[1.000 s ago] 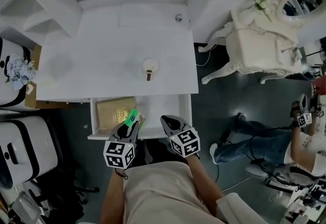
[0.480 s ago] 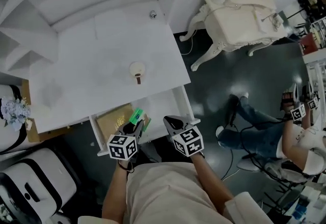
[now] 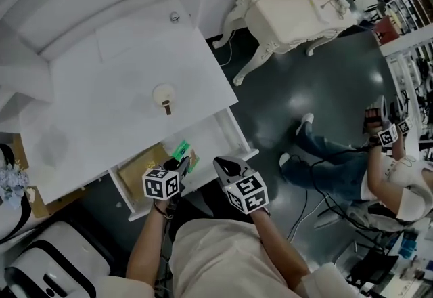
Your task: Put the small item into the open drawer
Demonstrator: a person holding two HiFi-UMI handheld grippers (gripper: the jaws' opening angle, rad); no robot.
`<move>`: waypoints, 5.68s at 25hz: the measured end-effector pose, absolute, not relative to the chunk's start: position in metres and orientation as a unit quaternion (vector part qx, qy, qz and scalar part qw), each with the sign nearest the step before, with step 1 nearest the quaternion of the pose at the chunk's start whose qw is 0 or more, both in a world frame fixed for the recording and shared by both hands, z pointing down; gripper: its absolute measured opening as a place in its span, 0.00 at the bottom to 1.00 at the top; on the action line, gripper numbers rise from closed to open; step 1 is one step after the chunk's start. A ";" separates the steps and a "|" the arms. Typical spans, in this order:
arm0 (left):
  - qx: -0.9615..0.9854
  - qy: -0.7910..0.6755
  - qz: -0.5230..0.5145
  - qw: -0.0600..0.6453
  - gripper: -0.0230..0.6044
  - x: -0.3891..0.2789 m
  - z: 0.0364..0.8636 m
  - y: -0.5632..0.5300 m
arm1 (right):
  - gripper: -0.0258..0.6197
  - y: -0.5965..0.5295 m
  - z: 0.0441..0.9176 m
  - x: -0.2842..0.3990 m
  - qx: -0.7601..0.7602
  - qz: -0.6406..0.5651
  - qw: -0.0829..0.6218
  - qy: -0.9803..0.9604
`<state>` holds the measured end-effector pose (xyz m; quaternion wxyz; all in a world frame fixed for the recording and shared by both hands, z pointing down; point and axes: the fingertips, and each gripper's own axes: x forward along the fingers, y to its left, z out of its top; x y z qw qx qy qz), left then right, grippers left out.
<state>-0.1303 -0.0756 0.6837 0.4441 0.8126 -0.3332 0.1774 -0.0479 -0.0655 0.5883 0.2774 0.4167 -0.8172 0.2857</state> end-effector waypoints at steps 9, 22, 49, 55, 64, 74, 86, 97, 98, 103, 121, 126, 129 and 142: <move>0.790 -0.311 0.202 0.487 0.20 -0.097 0.739 -0.085 | 0.08 -0.061 0.597 -0.005 0.468 0.283 0.282 -0.788; 0.758 -0.286 0.174 0.560 0.21 -0.030 0.768 -0.111 | 0.08 -0.039 0.617 0.021 0.459 0.305 0.293 -0.781; 0.719 -0.321 0.225 0.574 0.35 -0.033 0.801 -0.119 | 0.08 -0.034 0.639 0.026 0.453 0.314 0.318 -0.772; 0.719 -0.315 0.238 0.572 0.42 -0.035 0.800 -0.116 | 0.08 -0.037 0.637 0.030 0.457 0.314 0.316 -0.770; 0.720 -0.319 0.236 0.570 0.43 -0.043 0.790 -0.114 | 0.08 -0.048 0.634 0.024 0.446 0.312 0.310 -0.780; 0.751 -0.331 0.225 0.525 0.43 -0.055 0.732 -0.093 | 0.08 -0.054 0.637 0.031 0.430 0.325 0.304 -0.786; 0.766 -0.429 0.149 0.456 0.42 -0.108 0.626 -0.078 | 0.08 -0.071 0.626 0.024 0.394 0.324 0.275 -0.815; 0.771 -0.498 0.192 0.346 0.40 -0.117 0.612 -0.051 | 0.08 -0.068 0.631 -0.006 0.332 0.288 0.309 -0.844; 0.771 -0.503 0.189 0.342 0.40 -0.117 0.612 -0.049 | 0.08 -0.068 0.632 -0.005 0.331 0.285 0.311 -0.844; 0.772 -0.508 0.183 0.335 0.34 -0.115 0.614 -0.042 | 0.08 -0.068 0.631 0.001 0.330 0.279 0.316 -0.844; 0.779 -0.487 0.207 0.338 0.06 -0.096 0.627 -0.034 | 0.08 -0.062 0.640 0.021 0.341 0.296 0.317 -0.834; 0.770 -0.500 0.215 0.333 0.06 -0.099 0.630 -0.036 | 0.08 -0.059 0.644 0.021 0.338 0.297 0.319 -0.834; 0.771 -0.499 0.212 0.334 0.06 -0.099 0.630 -0.037 | 0.08 -0.059 0.646 0.022 0.338 0.299 0.321 -0.833; 0.762 -0.510 0.194 0.349 0.06 -0.106 0.626 -0.040 | 0.08 -0.067 0.648 0.014 0.327 0.297 0.322 -0.837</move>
